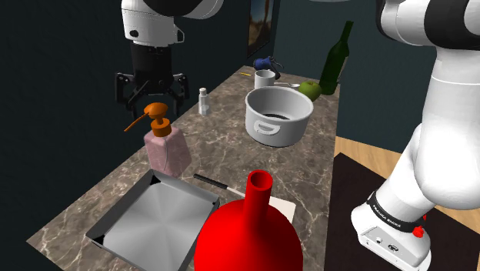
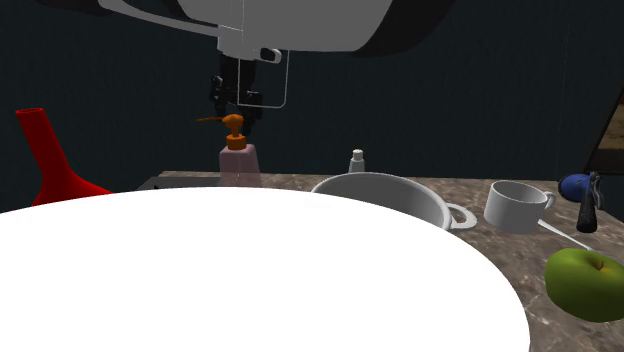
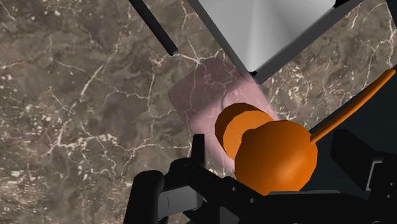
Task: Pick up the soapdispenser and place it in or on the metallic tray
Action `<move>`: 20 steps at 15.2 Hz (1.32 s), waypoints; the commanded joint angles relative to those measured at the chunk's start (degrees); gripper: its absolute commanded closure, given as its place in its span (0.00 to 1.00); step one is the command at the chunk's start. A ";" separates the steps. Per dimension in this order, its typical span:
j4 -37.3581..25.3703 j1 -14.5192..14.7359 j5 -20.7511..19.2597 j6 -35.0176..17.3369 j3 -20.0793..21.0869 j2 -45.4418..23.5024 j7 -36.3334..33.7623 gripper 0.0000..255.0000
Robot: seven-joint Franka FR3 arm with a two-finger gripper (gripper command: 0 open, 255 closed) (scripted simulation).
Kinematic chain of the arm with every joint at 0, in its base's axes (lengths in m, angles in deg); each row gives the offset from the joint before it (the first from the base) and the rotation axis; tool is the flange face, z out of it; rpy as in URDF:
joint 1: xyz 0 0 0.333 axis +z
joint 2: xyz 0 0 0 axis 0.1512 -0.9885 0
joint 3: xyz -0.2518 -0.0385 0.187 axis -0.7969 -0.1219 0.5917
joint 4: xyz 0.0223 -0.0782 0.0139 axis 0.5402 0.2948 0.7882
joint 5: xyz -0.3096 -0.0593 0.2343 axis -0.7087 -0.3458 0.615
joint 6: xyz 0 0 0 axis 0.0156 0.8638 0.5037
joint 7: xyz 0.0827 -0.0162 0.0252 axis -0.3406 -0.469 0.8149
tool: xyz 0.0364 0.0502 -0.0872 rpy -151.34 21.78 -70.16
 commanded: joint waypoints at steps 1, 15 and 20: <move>0.04 0.01 -0.01 -0.06 0.00 -0.01 -0.01 0.00; -1.60 0.12 -0.08 1.49 0.03 -0.08 -0.24 1.00; -6.22 0.54 -0.41 5.53 0.11 -0.62 -0.92 1.00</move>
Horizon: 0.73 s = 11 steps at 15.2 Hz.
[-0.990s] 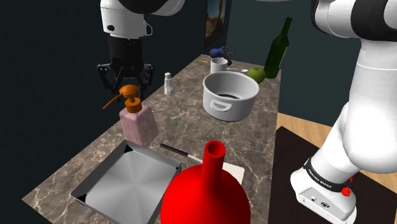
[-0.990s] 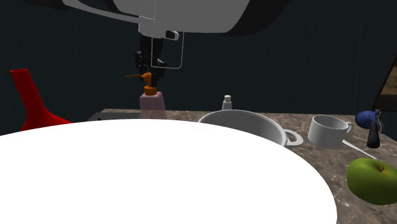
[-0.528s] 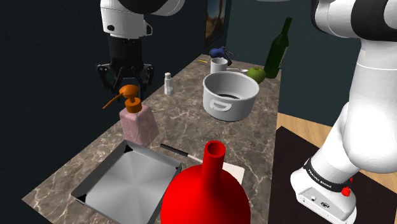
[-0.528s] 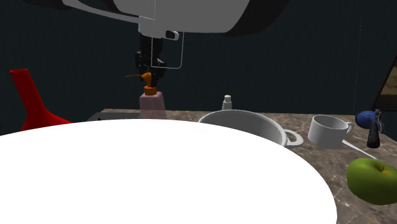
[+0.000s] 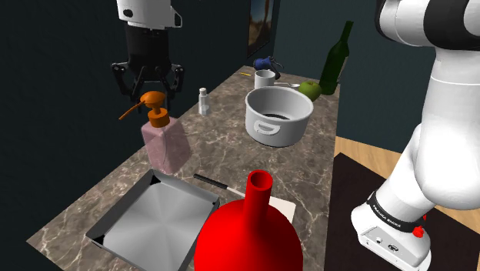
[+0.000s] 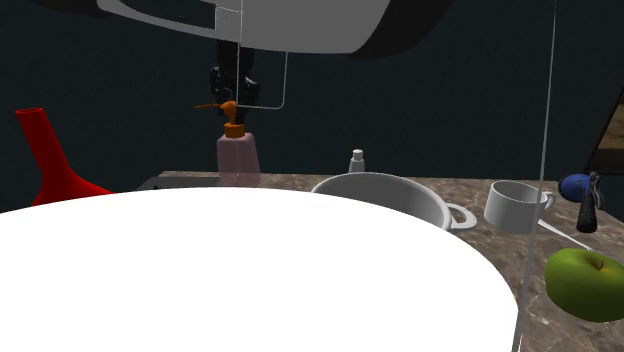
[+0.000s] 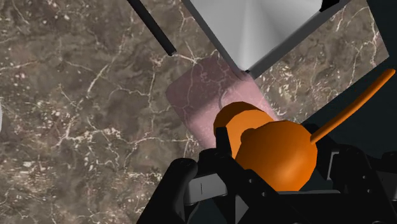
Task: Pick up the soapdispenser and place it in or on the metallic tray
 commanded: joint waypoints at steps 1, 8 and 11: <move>-2.35 0.22 -0.23 1.87 0.01 -0.48 -0.28 1.00; -10.40 1.28 -1.10 8.10 0.09 -2.29 -1.43 1.00; -14.59 1.97 -1.65 11.05 0.11 -3.51 -1.99 1.00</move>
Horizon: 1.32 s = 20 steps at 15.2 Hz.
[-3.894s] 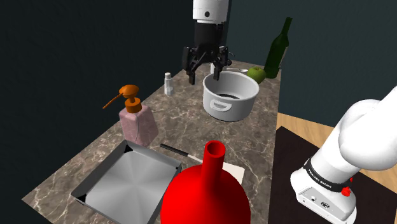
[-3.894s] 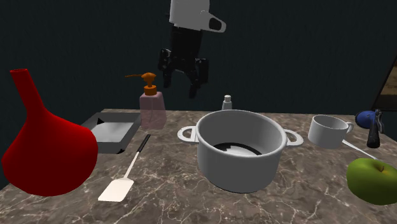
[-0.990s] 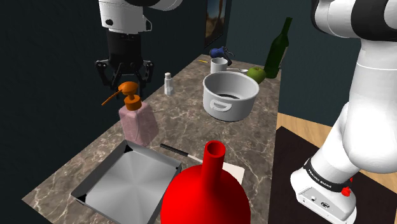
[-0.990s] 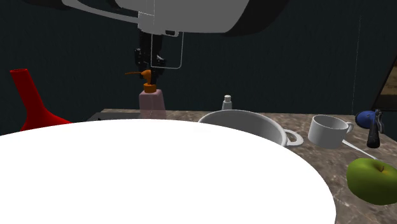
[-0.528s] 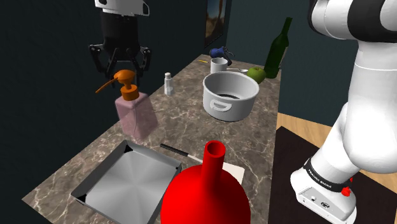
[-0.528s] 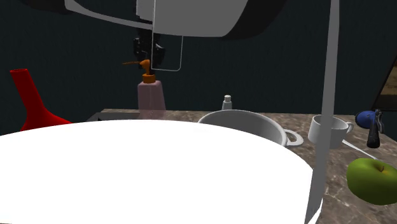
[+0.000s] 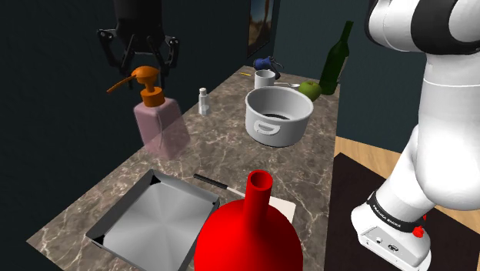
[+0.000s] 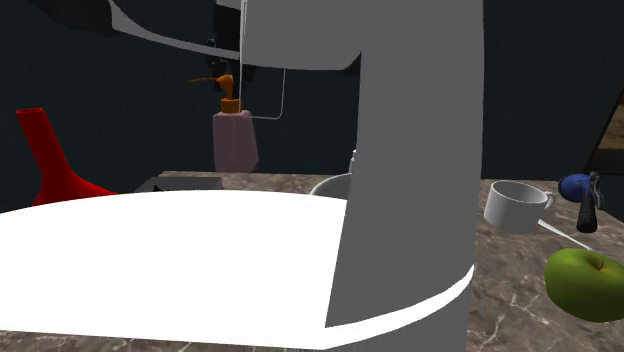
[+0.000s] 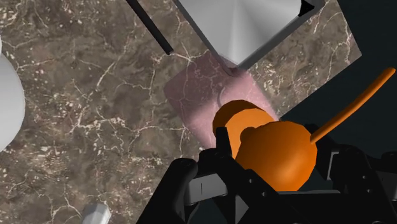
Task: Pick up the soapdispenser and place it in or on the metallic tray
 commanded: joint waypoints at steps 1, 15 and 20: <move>-3.24 0.52 -0.42 2.31 0.00 -0.96 -0.39 1.00; -16.31 10.57 -2.99 13.27 2.79 -1.27 -12.31 1.00; -20.37 14.82 -4.39 15.84 3.56 -2.18 -16.47 1.00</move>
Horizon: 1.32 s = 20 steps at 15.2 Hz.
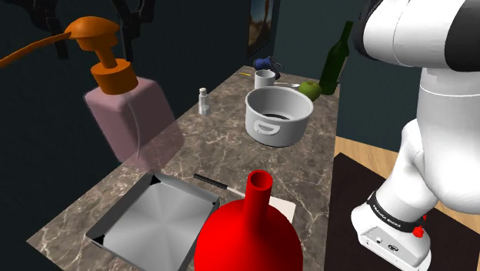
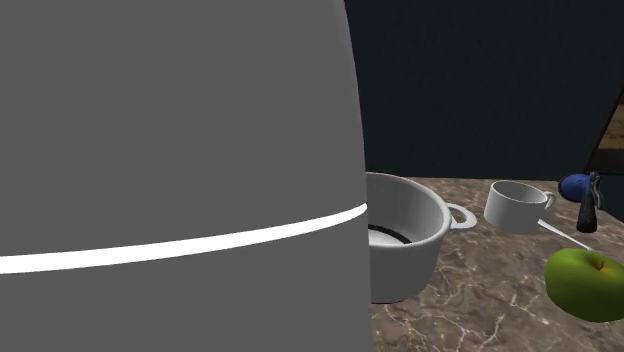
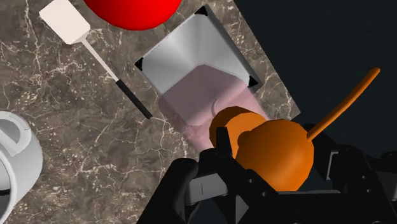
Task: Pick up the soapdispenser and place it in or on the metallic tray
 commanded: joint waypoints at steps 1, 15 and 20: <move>4.45 -1.14 1.02 -2.36 0.26 2.20 -0.07 1.00; 30.24 -7.04 6.37 -18.55 0.10 12.11 3.63 1.00; 36.18 -7.77 7.28 -22.97 -0.04 13.70 4.63 1.00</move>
